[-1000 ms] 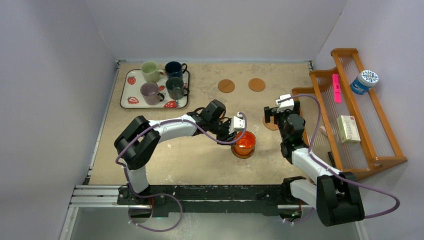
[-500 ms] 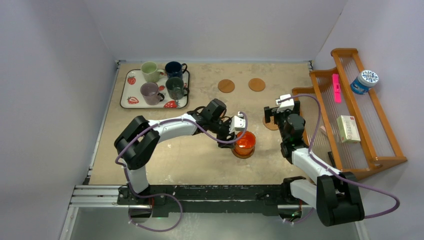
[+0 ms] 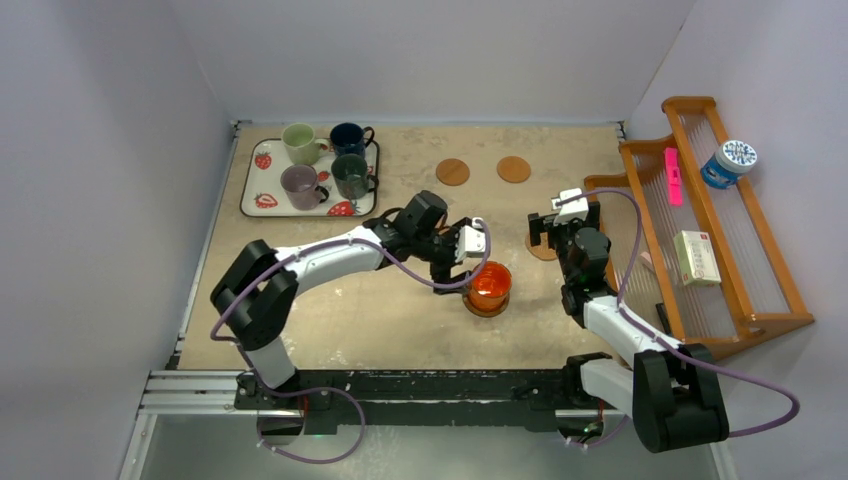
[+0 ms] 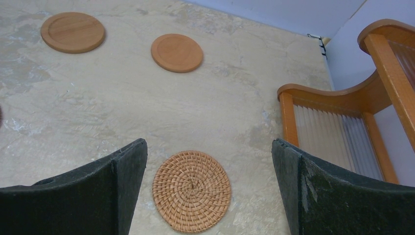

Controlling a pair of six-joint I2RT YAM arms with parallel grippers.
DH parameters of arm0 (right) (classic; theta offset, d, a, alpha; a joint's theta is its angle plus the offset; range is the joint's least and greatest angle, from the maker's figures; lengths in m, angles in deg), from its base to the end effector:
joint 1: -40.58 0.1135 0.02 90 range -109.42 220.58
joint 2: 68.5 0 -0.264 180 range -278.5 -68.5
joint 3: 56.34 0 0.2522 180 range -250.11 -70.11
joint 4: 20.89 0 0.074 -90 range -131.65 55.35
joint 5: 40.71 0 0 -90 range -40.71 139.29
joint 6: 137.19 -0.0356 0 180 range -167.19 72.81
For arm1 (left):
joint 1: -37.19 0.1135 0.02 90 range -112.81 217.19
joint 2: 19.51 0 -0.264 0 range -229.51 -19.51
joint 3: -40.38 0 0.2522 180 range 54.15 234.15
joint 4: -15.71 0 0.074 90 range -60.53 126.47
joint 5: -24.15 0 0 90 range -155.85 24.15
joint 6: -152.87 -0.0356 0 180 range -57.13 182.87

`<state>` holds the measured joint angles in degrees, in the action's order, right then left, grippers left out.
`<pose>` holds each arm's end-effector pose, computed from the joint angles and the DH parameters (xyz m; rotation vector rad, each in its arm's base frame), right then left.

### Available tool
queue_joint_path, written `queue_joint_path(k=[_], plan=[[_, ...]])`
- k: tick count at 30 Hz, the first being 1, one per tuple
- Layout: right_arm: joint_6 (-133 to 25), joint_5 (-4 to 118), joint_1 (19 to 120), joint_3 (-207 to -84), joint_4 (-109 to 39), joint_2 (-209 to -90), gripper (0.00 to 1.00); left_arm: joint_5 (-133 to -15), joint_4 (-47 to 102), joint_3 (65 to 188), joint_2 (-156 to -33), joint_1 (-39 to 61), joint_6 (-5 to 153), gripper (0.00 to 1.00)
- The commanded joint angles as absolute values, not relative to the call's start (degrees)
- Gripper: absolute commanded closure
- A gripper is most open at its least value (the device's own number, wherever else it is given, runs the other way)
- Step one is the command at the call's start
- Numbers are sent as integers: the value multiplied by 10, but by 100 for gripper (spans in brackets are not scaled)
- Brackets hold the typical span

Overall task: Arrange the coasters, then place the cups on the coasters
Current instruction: Place the cup on the coaster.

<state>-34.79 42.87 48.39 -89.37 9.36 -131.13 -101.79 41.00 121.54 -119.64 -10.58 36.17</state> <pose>0.2257 0.0269 0.2246 -0.1865 1.5503 -0.1505 0.2390 -0.2944 0.2196 1.6517 1.6502 -0.9160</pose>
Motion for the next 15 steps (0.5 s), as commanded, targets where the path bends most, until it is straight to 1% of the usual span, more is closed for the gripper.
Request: queue_joint_path(k=[1, 4, 7, 11, 15], plan=[[-354, 435, 480, -899, 111, -1308, 1, -985, 394, 1225, -1121, -107, 343, 12], [-354, 436, 480, -900, 111, -1309, 1, -962, 382, 1217, -1082, -105, 347, 12], [-355, 435, 480, -900, 111, -1307, 1, -924, 368, 1211, -1045, -100, 357, 1], [-355, 436, 480, -900, 110, -1309, 1, -881, 358, 1209, -1012, -82, 371, 0], [-355, 440, 480, -903, 109, -1315, 1, -874, 361, 1209, -987, -43, 381, 0]])
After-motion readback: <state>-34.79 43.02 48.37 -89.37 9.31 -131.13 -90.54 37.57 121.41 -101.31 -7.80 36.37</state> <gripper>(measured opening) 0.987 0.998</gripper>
